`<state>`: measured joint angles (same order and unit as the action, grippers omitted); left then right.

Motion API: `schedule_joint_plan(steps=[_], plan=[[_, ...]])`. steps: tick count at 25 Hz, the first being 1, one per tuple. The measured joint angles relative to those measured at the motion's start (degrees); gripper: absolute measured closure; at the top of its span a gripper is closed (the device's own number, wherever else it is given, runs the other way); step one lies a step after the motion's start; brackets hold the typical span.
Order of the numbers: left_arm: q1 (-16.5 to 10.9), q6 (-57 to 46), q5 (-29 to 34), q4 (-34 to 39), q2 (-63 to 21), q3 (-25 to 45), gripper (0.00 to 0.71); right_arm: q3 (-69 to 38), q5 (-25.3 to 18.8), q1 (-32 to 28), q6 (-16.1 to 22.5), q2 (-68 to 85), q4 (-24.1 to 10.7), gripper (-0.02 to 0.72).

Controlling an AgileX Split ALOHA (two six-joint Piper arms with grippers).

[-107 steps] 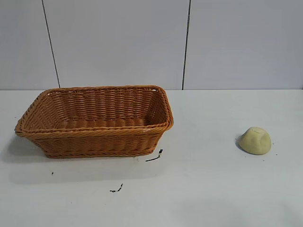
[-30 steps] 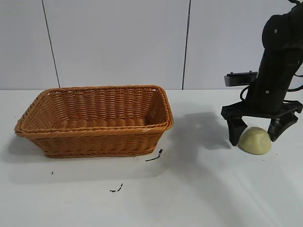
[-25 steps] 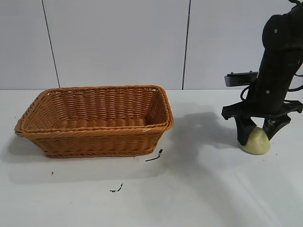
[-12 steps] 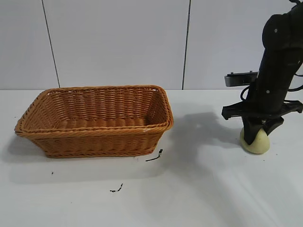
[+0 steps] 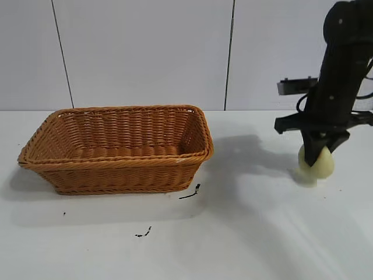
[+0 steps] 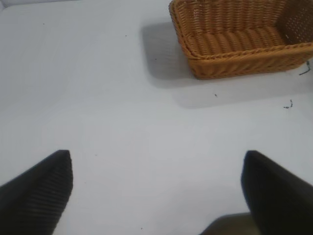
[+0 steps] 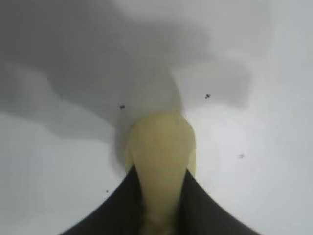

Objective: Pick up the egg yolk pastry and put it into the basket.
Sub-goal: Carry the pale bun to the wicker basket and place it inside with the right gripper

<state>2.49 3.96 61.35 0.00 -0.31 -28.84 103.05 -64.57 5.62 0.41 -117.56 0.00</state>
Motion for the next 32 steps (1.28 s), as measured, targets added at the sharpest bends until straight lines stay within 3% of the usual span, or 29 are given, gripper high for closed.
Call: schedule_joint_plan(steps=[5, 10, 17, 24, 32], plan=[[0.0, 0.0, 0.0, 0.0, 0.0, 0.0, 0.014, 8.5, -4.4, 0.0, 0.0, 0.0, 0.8, 0.631], [0.0, 0.0, 0.0, 0.0, 0.0, 0.0, 0.014, 12.4, -4.8, 1.5, 0.0, 0.0, 0.5, 0.631], [0.0, 0.0, 0.0, 0.0, 0.0, 0.0, 0.014, 16.2, -4.1, 10.2, 0.1, -1.2, 0.0, 0.631], [0.0, 0.0, 0.0, 0.0, 0.0, 0.0, 0.014, 20.1, 0.4, 22.1, 0.1, -6.6, 0.0, 0.631], [0.0, 0.0, 0.0, 0.0, 0.0, 0.0, 0.014, 20.2, 11.6, 30.9, -0.4, -16.2, 0.0, 0.631]])
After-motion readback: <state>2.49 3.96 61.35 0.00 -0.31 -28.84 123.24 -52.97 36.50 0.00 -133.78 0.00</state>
